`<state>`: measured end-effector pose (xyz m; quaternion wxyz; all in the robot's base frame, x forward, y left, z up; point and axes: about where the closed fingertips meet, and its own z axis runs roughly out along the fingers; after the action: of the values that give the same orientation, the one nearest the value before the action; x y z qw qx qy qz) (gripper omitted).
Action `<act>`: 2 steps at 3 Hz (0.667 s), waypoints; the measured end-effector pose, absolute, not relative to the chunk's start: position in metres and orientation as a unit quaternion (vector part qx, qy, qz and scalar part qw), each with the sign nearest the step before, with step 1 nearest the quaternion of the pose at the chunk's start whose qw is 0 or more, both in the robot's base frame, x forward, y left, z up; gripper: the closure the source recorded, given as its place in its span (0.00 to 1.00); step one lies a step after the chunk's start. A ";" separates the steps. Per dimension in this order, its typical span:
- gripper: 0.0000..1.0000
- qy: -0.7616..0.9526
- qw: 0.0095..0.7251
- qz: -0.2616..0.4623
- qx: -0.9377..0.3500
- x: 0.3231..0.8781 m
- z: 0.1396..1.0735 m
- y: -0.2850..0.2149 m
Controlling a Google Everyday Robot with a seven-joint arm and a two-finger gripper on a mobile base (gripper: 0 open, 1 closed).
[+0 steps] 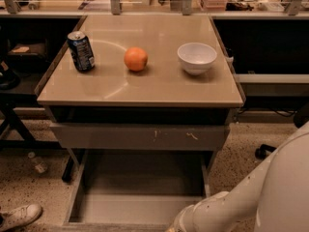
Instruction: Open middle drawer
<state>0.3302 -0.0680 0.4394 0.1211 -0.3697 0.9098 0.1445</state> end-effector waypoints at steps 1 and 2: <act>1.00 0.910 0.121 0.144 -0.370 0.329 0.441 -0.066; 1.00 0.914 0.125 0.147 -0.357 0.326 0.443 -0.067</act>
Offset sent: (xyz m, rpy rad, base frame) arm -0.1517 -0.0495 -0.0009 0.0311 0.1255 -0.1521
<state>0.3256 -0.0665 0.4429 0.1254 -0.3571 0.9139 0.1466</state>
